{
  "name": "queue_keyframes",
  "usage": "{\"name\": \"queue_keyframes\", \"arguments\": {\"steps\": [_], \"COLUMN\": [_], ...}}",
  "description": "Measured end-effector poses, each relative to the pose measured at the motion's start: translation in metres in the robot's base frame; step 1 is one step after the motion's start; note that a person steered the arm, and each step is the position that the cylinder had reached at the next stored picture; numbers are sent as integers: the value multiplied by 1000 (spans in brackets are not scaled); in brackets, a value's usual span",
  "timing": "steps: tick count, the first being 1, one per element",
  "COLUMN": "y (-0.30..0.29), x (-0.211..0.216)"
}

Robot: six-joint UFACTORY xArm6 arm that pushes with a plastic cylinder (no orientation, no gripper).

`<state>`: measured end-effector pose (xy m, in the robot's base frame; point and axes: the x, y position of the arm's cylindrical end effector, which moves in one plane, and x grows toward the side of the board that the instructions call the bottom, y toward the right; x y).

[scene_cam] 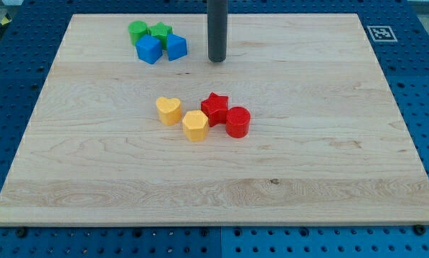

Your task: Point your arm to the group of blocks

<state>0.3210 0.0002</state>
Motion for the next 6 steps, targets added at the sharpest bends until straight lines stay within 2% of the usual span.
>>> {"name": "queue_keyframes", "arguments": {"steps": [2,4,5,6], "y": [-3,-60,-108,-144], "x": [12,29,32,4]}}
